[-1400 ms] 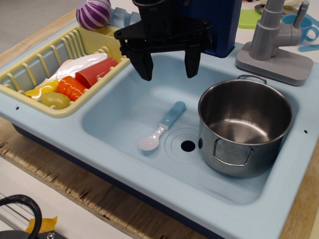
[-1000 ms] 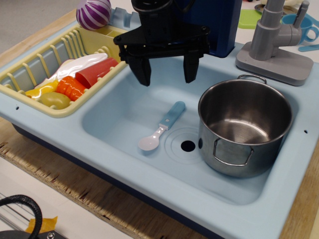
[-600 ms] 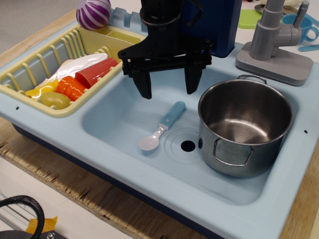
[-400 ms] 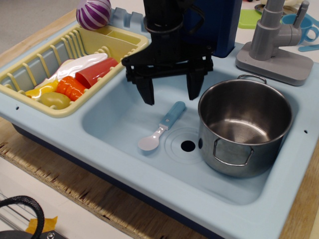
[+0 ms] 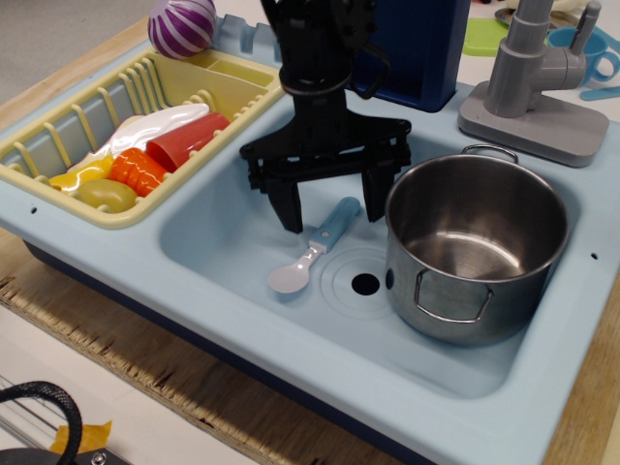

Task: Put spoon in pot

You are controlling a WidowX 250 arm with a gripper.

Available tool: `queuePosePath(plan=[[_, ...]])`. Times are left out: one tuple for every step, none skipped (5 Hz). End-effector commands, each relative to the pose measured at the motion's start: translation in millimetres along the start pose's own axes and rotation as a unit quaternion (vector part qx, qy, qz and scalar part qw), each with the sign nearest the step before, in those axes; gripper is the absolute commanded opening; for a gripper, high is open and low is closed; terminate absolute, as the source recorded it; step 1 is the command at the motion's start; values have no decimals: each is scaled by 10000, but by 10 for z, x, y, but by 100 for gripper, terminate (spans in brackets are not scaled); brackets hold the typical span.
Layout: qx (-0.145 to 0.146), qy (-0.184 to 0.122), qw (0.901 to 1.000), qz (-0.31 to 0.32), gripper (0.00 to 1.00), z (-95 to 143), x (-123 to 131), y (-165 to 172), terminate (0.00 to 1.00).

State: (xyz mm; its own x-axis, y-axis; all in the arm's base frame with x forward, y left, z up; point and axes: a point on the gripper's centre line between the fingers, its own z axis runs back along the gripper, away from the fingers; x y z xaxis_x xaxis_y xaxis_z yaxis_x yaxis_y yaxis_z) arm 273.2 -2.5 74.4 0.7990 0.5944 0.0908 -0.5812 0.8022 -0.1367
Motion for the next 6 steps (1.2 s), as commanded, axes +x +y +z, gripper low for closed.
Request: queuePosePath(plan=[[-128, 134, 9998, 7, 100, -82, 62, 67, 0], [-83, 260, 9996, 9, 100, -158, 111, 84, 0], [-60, 382, 9992, -116, 100, -254, 166, 97, 0], [-44, 439, 9989, -154, 0, -311, 186, 98, 0], [-51, 533, 9985, -124, 0, -348, 189, 104, 0], [-36, 507, 9987, -55, 0, -313, 145, 105, 0]])
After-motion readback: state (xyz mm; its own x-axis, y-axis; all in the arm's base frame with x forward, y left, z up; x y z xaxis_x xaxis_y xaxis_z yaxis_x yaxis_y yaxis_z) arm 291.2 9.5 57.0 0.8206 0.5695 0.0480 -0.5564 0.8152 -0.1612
